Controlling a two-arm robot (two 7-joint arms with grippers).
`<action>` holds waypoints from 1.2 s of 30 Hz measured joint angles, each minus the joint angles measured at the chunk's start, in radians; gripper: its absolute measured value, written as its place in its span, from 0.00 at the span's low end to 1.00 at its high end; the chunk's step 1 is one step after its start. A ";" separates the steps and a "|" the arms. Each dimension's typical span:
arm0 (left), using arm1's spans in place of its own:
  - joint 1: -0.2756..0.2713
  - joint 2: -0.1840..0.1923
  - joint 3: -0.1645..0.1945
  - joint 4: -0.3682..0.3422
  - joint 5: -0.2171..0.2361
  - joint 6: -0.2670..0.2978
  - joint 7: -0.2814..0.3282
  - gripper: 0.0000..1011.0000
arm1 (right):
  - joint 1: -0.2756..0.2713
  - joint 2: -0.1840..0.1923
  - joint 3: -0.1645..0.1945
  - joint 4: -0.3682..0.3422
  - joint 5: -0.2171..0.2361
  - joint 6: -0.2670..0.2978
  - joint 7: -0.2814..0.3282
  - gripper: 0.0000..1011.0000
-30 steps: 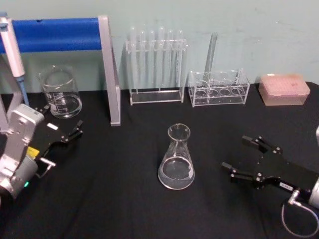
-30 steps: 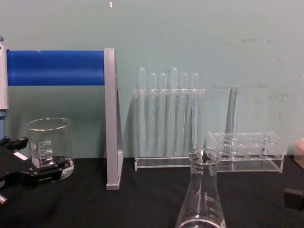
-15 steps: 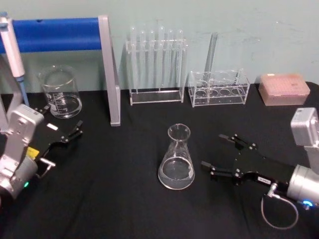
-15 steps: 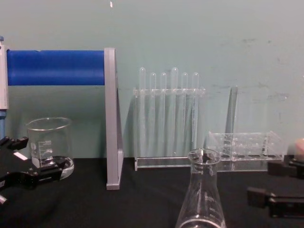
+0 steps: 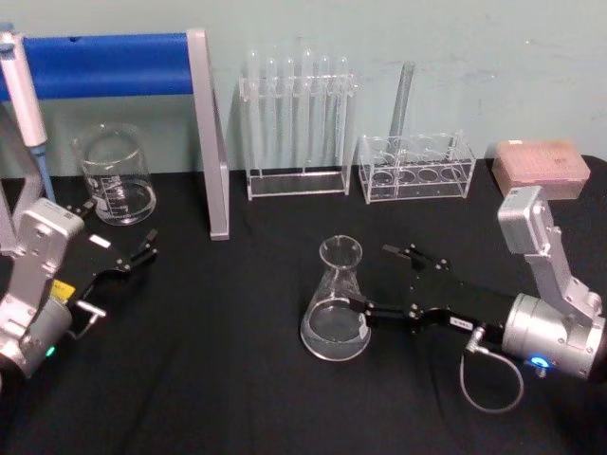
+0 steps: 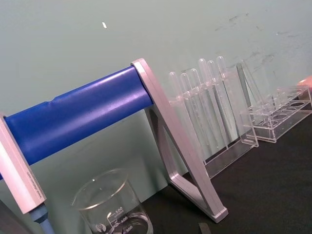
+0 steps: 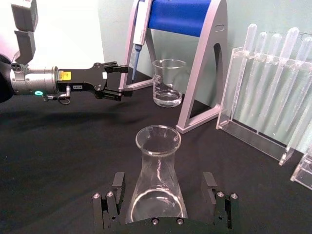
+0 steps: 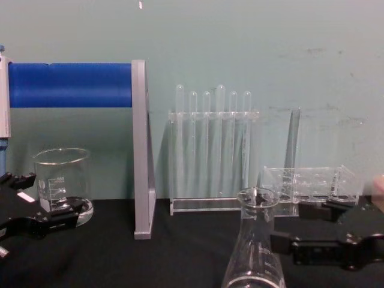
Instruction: Grasp the erlenmeyer flask with one hand, shake it three times, then place it back.
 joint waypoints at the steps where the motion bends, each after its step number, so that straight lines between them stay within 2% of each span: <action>1: 0.000 0.000 0.000 0.000 0.000 0.000 0.000 0.99 | 0.010 -0.007 -0.007 0.009 -0.001 0.002 0.000 0.99; 12: 0.000 0.000 0.000 0.000 0.000 0.000 0.000 0.99 | 0.062 -0.046 -0.042 0.056 -0.003 0.010 -0.001 0.99; 27: 0.000 0.000 0.000 0.000 0.000 0.000 0.000 0.99 | 0.089 -0.066 -0.070 0.074 -0.004 0.007 0.001 0.99; 36: 0.000 0.000 0.000 0.000 0.000 0.000 0.000 0.99 | 0.095 -0.072 -0.075 0.077 -0.012 0.004 -0.011 0.99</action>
